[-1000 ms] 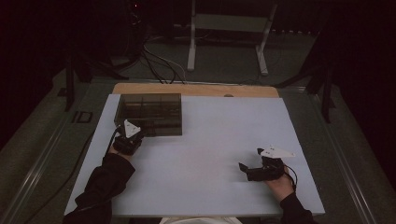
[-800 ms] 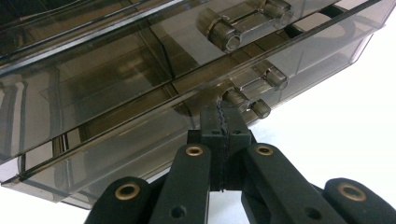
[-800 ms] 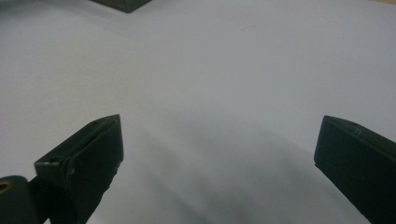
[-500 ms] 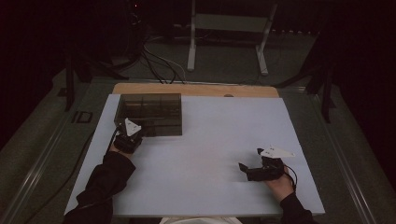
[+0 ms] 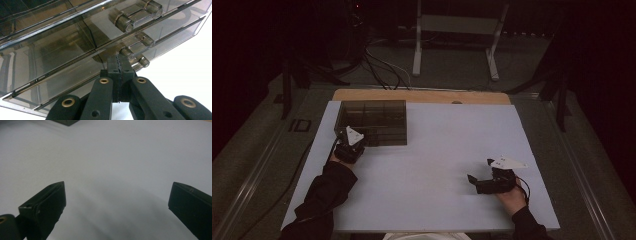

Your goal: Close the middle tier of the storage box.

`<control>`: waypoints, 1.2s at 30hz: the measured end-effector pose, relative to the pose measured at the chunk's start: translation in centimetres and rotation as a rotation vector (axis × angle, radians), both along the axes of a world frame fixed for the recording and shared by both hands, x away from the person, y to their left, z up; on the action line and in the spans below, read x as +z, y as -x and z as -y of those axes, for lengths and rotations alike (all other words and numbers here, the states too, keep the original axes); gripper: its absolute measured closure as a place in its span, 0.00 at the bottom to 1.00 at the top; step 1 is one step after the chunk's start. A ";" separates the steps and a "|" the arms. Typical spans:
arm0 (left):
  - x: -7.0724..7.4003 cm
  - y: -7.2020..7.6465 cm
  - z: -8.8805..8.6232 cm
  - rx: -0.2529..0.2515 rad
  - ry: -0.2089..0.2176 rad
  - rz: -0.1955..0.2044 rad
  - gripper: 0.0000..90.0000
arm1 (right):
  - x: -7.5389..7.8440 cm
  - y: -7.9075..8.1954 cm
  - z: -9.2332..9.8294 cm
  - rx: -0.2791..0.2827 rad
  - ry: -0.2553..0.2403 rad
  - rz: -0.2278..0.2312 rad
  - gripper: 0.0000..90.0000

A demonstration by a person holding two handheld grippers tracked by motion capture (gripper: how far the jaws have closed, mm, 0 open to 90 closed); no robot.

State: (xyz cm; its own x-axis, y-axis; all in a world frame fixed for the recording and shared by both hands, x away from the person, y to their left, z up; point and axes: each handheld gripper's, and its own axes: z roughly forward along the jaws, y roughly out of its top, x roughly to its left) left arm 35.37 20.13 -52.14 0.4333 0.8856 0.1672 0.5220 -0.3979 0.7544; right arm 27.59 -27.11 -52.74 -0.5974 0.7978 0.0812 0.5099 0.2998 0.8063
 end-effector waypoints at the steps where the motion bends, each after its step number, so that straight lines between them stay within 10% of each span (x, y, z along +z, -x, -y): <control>1: 0.0 0.0 0.0 -0.001 0.002 -0.001 1.00 | 0.0 0.0 0.0 0.000 0.001 0.001 0.02; 32: 0.7 1.0 -0.5 0.049 0.035 -0.026 1.00 | 0.1 0.0 0.1 -0.004 0.000 0.001 0.02; 36: 1.0 1.3 -0.2 0.042 0.033 -0.035 0.85 | 0.0 -0.1 0.1 -0.004 0.001 0.000 0.02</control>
State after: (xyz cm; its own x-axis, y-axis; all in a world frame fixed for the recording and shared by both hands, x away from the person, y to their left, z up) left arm 34.11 20.31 -51.13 0.4007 0.9079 0.1231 0.5641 -0.3504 0.7477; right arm 27.64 -27.19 -52.70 -0.5942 0.8003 0.0801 0.5110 0.2987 0.8061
